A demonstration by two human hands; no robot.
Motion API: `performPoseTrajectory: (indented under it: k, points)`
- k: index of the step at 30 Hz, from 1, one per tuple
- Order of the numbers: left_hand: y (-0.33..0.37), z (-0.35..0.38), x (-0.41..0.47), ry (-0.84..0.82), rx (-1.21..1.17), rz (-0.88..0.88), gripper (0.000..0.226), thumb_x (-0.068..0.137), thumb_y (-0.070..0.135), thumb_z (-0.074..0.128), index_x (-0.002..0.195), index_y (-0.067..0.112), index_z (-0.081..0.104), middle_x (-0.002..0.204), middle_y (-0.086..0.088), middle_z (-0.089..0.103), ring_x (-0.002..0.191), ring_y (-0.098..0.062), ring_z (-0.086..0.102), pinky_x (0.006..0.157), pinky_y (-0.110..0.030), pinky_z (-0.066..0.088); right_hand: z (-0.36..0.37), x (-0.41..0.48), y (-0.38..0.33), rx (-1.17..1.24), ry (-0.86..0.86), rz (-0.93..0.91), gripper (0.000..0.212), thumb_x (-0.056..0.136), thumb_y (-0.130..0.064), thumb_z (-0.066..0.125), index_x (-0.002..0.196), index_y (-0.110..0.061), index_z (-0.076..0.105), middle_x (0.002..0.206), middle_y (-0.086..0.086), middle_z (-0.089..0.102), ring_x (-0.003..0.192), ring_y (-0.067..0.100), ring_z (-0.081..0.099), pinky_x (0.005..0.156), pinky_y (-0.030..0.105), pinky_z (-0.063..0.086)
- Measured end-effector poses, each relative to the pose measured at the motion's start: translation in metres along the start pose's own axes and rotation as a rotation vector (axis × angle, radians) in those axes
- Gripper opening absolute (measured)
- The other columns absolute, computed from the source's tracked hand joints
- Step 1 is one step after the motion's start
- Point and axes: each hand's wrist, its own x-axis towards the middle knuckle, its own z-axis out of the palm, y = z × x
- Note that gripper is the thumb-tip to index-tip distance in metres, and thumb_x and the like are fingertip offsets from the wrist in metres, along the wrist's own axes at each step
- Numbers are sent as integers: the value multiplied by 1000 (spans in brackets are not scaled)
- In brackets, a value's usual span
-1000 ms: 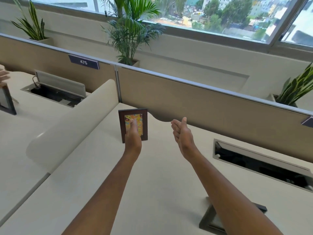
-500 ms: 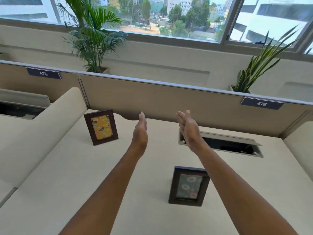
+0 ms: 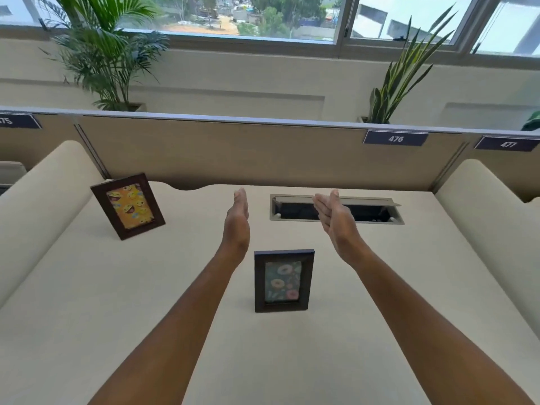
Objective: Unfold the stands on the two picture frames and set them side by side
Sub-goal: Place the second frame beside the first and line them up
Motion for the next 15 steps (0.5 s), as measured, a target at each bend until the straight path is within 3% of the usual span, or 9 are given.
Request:
performPoseTrajectory:
  k: [15]
  points:
    - [-78, -24, -45, 135, 39, -171, 64, 109, 48, 16, 158, 10, 34, 163, -3, 38, 152, -15, 32, 126, -34, 17, -7, -46, 98, -22, 66, 205, 68, 108, -52, 18, 155, -7, 39, 161, 6, 43, 152, 20, 35, 126, 37, 23]
